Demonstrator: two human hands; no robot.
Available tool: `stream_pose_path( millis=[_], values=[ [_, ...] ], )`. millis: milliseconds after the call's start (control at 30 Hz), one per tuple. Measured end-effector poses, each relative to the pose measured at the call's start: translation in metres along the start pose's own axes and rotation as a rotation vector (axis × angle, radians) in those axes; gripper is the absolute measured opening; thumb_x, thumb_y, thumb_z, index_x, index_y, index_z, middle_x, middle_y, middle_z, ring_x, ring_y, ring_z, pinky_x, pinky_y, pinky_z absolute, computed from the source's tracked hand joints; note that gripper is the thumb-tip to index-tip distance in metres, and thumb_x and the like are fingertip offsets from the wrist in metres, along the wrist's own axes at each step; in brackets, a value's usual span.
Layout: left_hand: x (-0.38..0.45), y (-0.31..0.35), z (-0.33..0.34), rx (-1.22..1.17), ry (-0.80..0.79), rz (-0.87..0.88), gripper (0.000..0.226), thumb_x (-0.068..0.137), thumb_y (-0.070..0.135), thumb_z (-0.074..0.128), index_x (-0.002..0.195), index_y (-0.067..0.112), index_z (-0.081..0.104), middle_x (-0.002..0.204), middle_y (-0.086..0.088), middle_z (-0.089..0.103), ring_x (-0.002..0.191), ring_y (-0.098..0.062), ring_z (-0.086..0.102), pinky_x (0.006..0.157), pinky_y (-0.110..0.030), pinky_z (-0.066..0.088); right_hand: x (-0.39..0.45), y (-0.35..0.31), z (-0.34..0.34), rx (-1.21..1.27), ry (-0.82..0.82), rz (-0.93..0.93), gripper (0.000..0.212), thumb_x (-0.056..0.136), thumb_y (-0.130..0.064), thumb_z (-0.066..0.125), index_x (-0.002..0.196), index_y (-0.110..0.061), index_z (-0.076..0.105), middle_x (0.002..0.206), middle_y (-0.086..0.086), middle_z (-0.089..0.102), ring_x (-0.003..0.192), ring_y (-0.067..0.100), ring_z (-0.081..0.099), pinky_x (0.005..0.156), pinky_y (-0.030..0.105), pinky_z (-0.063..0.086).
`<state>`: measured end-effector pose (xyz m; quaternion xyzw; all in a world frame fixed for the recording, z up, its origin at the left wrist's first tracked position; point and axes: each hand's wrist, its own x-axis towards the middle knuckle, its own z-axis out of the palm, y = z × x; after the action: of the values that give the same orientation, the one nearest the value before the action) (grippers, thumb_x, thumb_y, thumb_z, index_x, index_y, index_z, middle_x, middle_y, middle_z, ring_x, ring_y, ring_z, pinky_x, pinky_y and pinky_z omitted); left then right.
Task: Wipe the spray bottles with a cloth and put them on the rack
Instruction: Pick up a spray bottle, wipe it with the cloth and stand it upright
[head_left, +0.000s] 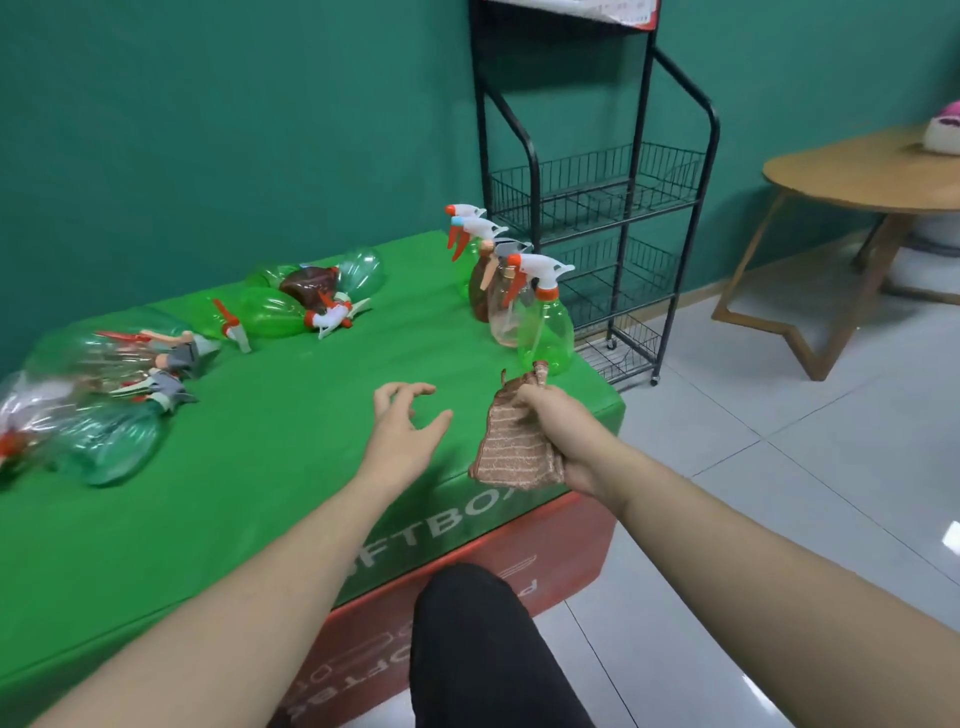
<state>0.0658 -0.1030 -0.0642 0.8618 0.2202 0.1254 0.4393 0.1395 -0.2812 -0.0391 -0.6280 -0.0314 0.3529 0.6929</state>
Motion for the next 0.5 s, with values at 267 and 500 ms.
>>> stream_pose_path(
  millis=[267, 500],
  values=[
    [-0.047, -0.072, -0.106, 0.033, 0.116, -0.057, 0.031, 0.100, 0.027, 0.064, 0.130, 0.023, 0.056, 0.143, 0.005, 0.031, 0.128, -0.014, 0.040, 0.103, -0.024, 0.035, -0.004, 0.021, 0.100, -0.130, -0.128, 0.094, 0.021, 0.101, -0.022, 0.052, 0.113, -0.006, 0.056, 0.092, 0.010, 0.063, 0.071, 0.022, 0.065, 0.069, 0.034, 0.061],
    [-0.057, -0.143, -0.181, 0.094, 0.224, -0.124, 0.032, 0.098, 0.026, 0.067, 0.129, 0.023, 0.059, 0.143, 0.002, 0.038, 0.111, -0.007, 0.047, 0.105, -0.033, 0.041, 0.030, 0.032, 0.167, -0.314, -0.195, 0.055, 0.031, 0.102, -0.021, 0.051, 0.126, -0.001, 0.051, 0.108, 0.016, 0.062, 0.080, 0.025, 0.065, 0.077, 0.037, 0.061]
  ],
)
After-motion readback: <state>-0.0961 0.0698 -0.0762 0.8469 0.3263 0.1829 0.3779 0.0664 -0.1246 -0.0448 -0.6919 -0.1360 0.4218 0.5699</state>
